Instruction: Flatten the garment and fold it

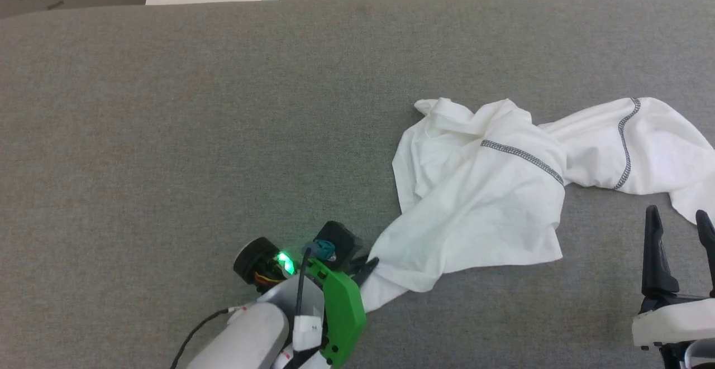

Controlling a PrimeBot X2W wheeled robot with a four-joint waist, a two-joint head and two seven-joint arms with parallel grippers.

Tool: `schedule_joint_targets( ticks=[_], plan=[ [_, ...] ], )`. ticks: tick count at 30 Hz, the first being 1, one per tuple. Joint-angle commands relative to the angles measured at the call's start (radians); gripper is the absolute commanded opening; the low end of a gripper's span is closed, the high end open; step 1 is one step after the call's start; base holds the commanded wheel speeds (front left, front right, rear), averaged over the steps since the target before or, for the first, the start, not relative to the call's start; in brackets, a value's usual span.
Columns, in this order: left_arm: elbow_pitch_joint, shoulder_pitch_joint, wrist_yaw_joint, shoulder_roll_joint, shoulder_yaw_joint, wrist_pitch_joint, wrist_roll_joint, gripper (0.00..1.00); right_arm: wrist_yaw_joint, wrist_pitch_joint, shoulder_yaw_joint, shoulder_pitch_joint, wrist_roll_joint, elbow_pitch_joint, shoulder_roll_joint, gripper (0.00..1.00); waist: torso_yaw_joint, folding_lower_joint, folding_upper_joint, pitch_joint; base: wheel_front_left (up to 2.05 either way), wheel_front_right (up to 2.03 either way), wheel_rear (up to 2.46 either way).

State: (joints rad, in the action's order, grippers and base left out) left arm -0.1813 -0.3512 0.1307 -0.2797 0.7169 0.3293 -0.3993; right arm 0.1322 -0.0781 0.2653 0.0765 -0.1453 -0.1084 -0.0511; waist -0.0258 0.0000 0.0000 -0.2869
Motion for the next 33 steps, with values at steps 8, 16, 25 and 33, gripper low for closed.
schedule_joint_targets(
  ticks=[8, 16, 25, 33],
  plan=[
    [0.271, 0.036, -0.118, -0.094, -0.228, -0.110, -0.089, 0.00, -0.002, 0.014, 0.004, -0.011, 0.000, 0.000, 0.001, 1.00, -0.046, 0.0000, 0.0000, 0.064, 0.00, 0.00, 0.00],
    [0.504, 0.258, -0.335, -0.209, -0.509, -0.160, -0.121, 0.00, -0.002, 0.028, 0.009, 0.000, 0.000, -0.002, 0.001, 1.00, -0.069, 0.0000, 0.0000, 0.061, 0.00, 0.00, 0.00],
    [0.403, 0.498, -0.441, -0.175, -0.657, -0.235, -0.184, 0.09, -0.002, 0.053, 0.020, 0.007, 0.016, -0.002, 0.001, 1.00, -0.079, 0.0000, 0.0000, 0.056, 0.00, 0.00, 0.00],
    [0.332, 0.486, -0.401, -0.065, -0.584, -0.319, -0.213, 1.00, -0.002, 0.072, 0.016, 0.020, 0.025, 0.001, 0.001, 1.00, -0.084, 0.0000, 0.0000, 0.078, 0.00, 0.00, 0.00]
  ],
)
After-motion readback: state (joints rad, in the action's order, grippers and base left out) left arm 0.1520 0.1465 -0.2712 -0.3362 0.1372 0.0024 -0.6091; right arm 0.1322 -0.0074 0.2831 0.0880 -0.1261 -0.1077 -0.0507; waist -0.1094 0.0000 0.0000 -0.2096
